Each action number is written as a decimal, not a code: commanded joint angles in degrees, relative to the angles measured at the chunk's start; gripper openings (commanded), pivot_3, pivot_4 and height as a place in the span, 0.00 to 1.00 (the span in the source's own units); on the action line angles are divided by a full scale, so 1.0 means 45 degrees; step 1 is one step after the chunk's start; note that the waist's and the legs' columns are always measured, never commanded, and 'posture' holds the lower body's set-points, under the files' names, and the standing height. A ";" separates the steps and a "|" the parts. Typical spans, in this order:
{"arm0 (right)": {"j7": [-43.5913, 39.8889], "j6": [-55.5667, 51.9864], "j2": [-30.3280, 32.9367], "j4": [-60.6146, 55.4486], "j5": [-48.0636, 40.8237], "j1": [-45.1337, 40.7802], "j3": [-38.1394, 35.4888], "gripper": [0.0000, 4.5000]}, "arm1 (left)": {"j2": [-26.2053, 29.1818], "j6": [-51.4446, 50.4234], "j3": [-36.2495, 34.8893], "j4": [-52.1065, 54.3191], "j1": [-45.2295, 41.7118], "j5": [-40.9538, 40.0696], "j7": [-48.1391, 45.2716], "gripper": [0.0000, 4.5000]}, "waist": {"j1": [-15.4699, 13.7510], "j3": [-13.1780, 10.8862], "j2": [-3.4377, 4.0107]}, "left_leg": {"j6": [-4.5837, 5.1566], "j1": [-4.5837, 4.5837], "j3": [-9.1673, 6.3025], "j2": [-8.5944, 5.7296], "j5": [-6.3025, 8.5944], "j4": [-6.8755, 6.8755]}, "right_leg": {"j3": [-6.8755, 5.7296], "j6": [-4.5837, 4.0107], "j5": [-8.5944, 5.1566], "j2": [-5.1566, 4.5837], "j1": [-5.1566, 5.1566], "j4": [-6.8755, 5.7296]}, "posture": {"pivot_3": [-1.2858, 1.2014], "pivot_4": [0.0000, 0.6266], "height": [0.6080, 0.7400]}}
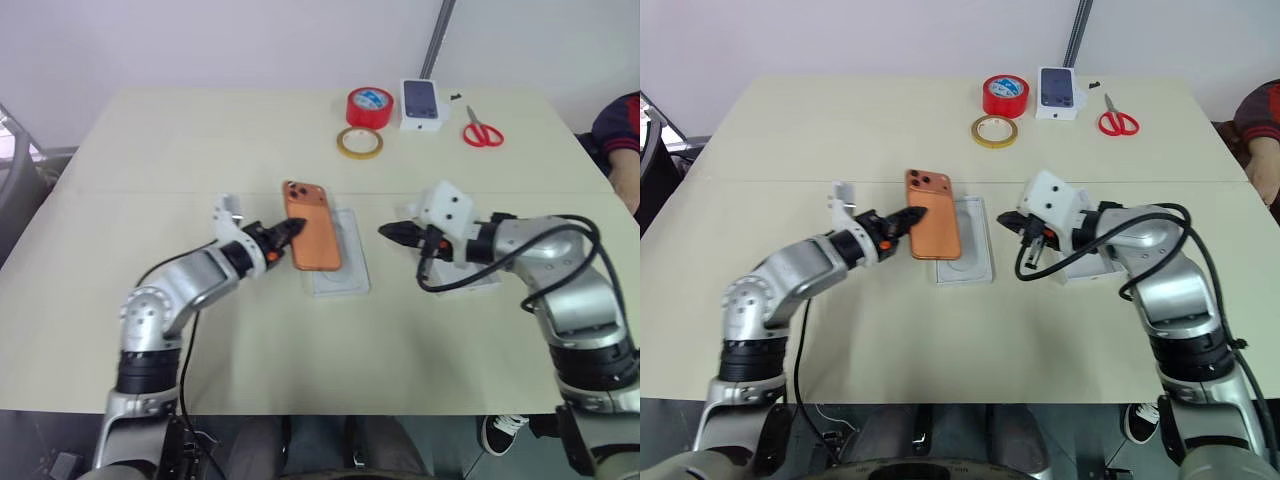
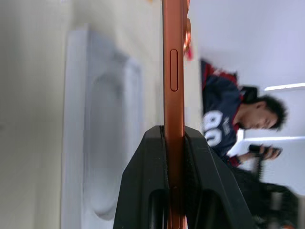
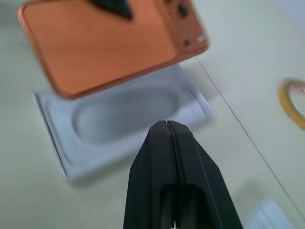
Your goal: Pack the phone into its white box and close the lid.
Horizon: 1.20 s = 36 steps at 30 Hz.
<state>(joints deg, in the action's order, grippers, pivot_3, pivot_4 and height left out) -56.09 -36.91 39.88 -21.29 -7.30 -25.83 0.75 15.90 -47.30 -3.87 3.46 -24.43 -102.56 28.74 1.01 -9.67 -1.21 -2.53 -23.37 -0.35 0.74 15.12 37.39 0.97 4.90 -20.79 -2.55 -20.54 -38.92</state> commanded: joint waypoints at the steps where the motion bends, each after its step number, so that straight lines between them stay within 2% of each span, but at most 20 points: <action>1: 0.0356 -0.0172 0.0373 -0.0597 -0.0473 0.0309 -0.0753 0.00 | -0.0435 -0.0169 0.0222 -0.0534 -0.0635 0.0921 -0.0838 0.01 | -0.0019 -0.0002 0.0000 | -0.0002 -0.0001 -0.0001 0.0002 -0.0002 -0.0001 | -0.0001 0.0000 0.0000 0.0003 -0.0001 0.0000 | 0.52 0.24 1.00; 8: 0.0753 -0.0378 0.0907 -0.0983 -0.0974 0.1317 -0.1182 0.00 | -0.1133 -0.0856 0.0273 -0.1543 -0.0954 0.2321 -0.1782 0.01 | -0.0105 -0.0004 -0.0002 | -0.0006 -0.0005 -0.0001 -0.0003 -0.0004 0.0018 | -0.0001 0.0001 0.0000 -0.0002 0.0007 0.0000 | 0.52 0.24 1.00; 15: 0.1130 -0.0332 0.0972 -0.0944 -0.1167 0.1382 -0.0871 0.00 | -0.1842 -0.1134 -0.0006 -0.2095 -0.1215 0.3356 -0.2219 0.01 | -0.0106 -0.0004 -0.0002 | -0.0009 -0.0004 -0.0002 -0.0004 -0.0005 0.0018 | -0.0002 0.0001 0.0000 -0.0002 0.0008 0.0000 | 0.52 0.24 1.00; 18: 0.1192 -0.0355 0.0973 -0.0958 -0.1282 0.1292 -0.0757 0.00 | -0.2039 -0.1239 -0.0156 -0.2173 -0.1271 0.3784 -0.2285 0.30 | -0.0115 -0.0004 -0.0002 | -0.0010 -0.0004 -0.0002 -0.0004 -0.0006 0.0019 | -0.0002 0.0002 0.0000 -0.0001 0.0009 0.0000 | 0.52 0.24 1.00; 23: 0.1175 -0.0448 0.1032 -0.0900 -0.1548 0.1418 -0.0761 0.00 | -0.1820 -0.1683 -0.0426 -0.1287 -0.1172 0.3875 -0.2457 0.86 | -0.0107 -0.0004 -0.0002 | -0.0011 0.0002 -0.0003 -0.0005 -0.0007 0.0021 | -0.0003 0.0003 0.0001 -0.0002 0.0019 0.0000 | 0.52 0.24 1.00; 28: 0.1171 -0.0527 0.1044 -0.0823 -0.1914 0.1683 -0.0863 0.00 | -0.0554 -0.2505 -0.0689 0.0305 -0.0736 0.3496 -0.2656 0.86 | -0.0034 -0.0007 0.0003 | -0.0017 0.0005 -0.0003 0.0007 -0.0010 0.0006 | 0.0000 0.0003 0.0000 0.0007 0.0012 0.0000 | 0.52 0.24 1.00; 31: 0.1245 -0.0465 0.1105 -0.0660 -0.1827 0.1721 -0.0719 0.00 | 0.0956 -0.3011 -0.0987 0.1445 -0.0358 0.3675 -0.3189 0.86 | -0.0065 -0.0008 0.0002 | -0.0019 0.0002 -0.0003 0.0007 -0.0011 0.0005 | 0.0000 0.0002 0.0000 0.0007 0.0006 -0.0001 | 0.52 0.24 1.00; 34: 0.1572 -0.0887 0.1103 -0.0308 -0.1436 0.1371 -0.0157 0.00 | 0.2579 -0.3073 -0.1141 0.2156 -0.0103 0.4840 -0.3876 0.86 | -0.0067 -0.0009 0.0002 | -0.0019 0.0004 -0.0003 0.0004 -0.0011 0.0007 | 0.0001 0.0002 0.0000 0.0002 0.0010 -0.0001 | 0.52 0.24 1.00; 36: 0.2009 -0.1129 0.1052 0.0040 -0.0868 0.1015 0.0508 0.00 | 0.3456 -0.2943 -0.0681 0.2494 0.0020 0.6187 -0.4688 0.86 | -0.0067 -0.0010 0.0004 | -0.0020 0.0007 -0.0005 0.0004 -0.0012 0.0005 | -0.0001 0.0002 0.0000 0.0004 0.0010 -0.0001 | 0.52 0.24 1.00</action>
<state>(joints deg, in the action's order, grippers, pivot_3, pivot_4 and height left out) -48.33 -41.43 43.98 -21.22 -12.60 -19.87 2.13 30.89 -60.96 -7.63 12.11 -24.49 -78.11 10.34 0.71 -9.71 -1.19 -2.62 -23.34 -0.37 0.74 15.07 37.40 0.97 4.90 -20.79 -2.54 -20.50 -38.93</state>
